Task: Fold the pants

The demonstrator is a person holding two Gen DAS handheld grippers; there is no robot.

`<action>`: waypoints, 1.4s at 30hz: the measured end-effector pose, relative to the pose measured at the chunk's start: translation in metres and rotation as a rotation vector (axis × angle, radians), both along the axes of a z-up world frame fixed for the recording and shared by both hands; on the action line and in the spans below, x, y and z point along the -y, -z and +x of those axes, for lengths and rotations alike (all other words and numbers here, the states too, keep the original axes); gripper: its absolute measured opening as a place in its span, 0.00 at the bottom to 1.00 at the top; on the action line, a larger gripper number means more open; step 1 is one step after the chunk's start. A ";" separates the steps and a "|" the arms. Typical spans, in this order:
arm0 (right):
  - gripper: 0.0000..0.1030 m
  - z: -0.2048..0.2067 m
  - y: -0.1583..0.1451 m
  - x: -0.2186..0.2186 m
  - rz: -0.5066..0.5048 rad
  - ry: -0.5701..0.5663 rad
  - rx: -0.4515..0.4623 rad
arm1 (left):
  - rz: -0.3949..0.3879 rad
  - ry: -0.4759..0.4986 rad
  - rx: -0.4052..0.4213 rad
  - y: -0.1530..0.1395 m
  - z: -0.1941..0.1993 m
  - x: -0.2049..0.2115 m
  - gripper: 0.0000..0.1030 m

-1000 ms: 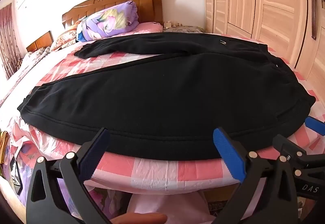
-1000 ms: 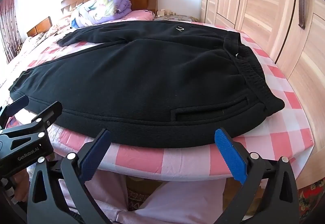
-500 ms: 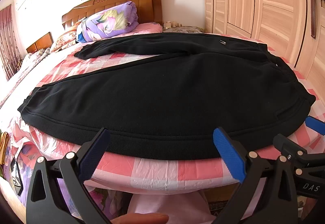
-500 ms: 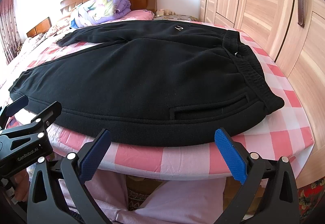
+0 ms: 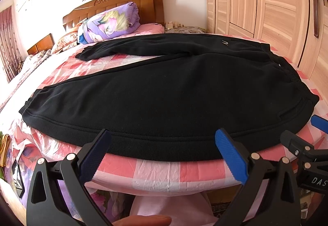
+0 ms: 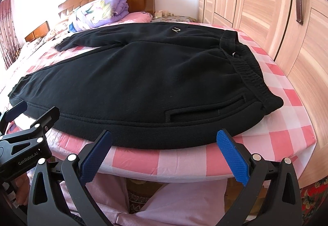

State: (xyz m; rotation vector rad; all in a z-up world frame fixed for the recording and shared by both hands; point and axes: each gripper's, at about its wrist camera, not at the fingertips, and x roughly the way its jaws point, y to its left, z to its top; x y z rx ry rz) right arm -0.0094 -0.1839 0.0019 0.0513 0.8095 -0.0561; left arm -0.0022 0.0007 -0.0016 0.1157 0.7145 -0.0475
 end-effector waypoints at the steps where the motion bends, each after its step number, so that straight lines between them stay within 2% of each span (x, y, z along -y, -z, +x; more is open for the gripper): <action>1: 0.96 0.000 0.000 0.000 0.001 0.001 0.000 | 0.000 -0.001 0.001 0.000 0.000 0.000 0.99; 42: 0.96 -0.007 -0.001 0.009 -0.002 0.032 0.023 | 0.022 0.005 -0.007 0.006 -0.005 0.003 0.99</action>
